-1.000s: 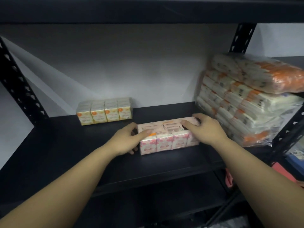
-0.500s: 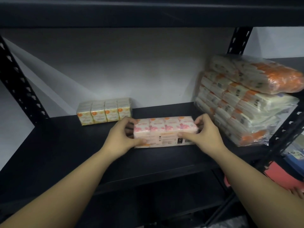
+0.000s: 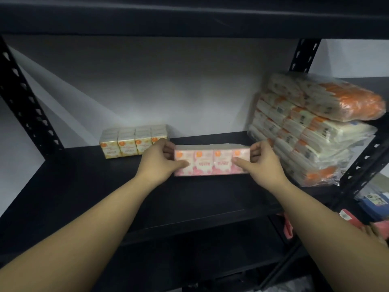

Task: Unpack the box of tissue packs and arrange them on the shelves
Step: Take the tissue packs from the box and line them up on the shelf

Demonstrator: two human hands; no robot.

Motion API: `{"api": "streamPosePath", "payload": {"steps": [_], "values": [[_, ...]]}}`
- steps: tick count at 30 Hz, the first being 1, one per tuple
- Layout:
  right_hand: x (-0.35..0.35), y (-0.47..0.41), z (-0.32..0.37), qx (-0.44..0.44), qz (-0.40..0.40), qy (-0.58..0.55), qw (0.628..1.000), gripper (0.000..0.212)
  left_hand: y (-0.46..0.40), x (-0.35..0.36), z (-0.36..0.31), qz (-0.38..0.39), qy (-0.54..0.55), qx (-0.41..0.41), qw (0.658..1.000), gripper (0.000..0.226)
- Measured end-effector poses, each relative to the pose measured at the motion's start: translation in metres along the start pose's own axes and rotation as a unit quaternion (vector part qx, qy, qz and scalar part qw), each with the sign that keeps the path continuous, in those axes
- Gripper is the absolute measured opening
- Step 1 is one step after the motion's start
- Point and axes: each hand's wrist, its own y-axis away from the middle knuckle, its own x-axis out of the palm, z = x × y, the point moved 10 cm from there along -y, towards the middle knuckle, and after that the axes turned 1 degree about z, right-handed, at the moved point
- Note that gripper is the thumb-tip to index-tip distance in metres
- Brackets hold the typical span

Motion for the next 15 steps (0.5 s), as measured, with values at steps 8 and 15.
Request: {"api": "streamPosePath", "payload": {"steps": [8,15], "values": [[0.006,0.010,0.004,-0.053,-0.015,0.101,0.993,0.091,0.015,0.009,0.026,0.030,0.012,0.035,0.999,0.064],[0.067,0.020,0.072,-0.233,0.041,0.288,0.928,0.081,0.014,0.017,0.054,0.157,-0.216,0.016,0.964,0.097]]}}
